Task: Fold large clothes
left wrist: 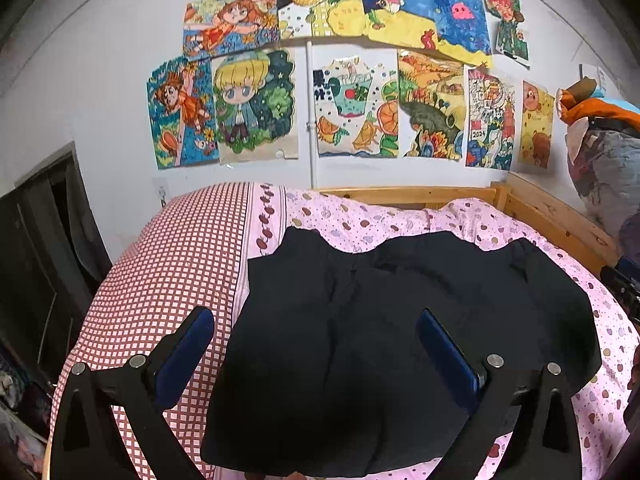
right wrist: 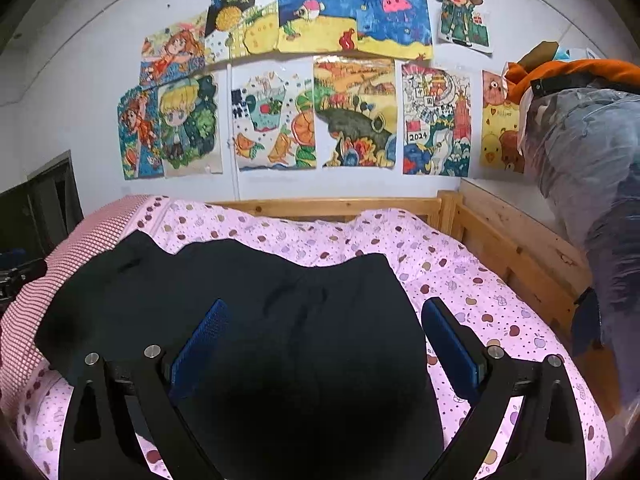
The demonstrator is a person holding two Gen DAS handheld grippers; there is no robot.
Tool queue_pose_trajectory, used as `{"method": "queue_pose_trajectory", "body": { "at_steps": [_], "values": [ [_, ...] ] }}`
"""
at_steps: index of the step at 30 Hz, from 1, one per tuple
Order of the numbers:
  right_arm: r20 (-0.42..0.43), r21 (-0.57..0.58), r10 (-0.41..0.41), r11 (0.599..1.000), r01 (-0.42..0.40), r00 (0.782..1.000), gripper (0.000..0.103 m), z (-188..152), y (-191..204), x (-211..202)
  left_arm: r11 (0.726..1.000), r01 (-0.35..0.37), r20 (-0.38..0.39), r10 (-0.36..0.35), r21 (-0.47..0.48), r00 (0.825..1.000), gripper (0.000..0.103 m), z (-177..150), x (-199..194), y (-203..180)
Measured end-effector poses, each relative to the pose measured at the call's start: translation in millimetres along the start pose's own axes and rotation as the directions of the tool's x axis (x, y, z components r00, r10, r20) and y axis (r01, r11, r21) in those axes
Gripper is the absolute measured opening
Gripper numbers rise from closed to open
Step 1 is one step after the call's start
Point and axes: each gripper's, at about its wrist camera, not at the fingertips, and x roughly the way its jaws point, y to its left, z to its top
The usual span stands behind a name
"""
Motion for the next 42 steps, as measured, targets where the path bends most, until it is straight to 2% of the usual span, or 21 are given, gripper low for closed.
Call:
{"method": "queue_pose_trajectory", "body": {
  "at_steps": [12, 17, 25, 34, 42],
  "values": [
    [0.049, 0.019, 0.041, 0.999, -0.042, 0.998, 0.096, -10.7, 8.3, -36.8, 0.999, 0.023, 0.085, -0.027, 0.041, 0.996, 0.103, -10.5, -40.4, -14.5],
    [0.055, 0.012, 0.066, 0.998, -0.067, 0.996, 0.096, -18.2, 11.7, -54.4, 0.998, 0.043, 0.098, -0.047, 0.050, 0.994, 0.103, -18.4, -54.0, -18.1],
    [0.030, -0.013, 0.043, 0.999, -0.043, 0.999, 0.097, -29.9, 20.2, -83.1, 0.996, 0.079, 0.117, -0.082, 0.030, 0.990, 0.103, -33.6, -80.7, -20.6],
    [0.038, -0.028, 0.014, 1.000, -0.013, 0.999, 0.097, -47.8, 31.0, -123.4, 0.997, 0.080, 0.129, -0.081, 0.014, 0.988, 0.103, -51.9, -114.6, -21.8],
    [0.046, -0.033, 0.027, 0.999, -0.026, 0.999, 0.097, -66.6, 42.8, -156.6, 0.997, 0.077, 0.118, -0.076, -0.011, 0.990, 0.103, -71.2, -142.3, -16.2]
  ]
}}
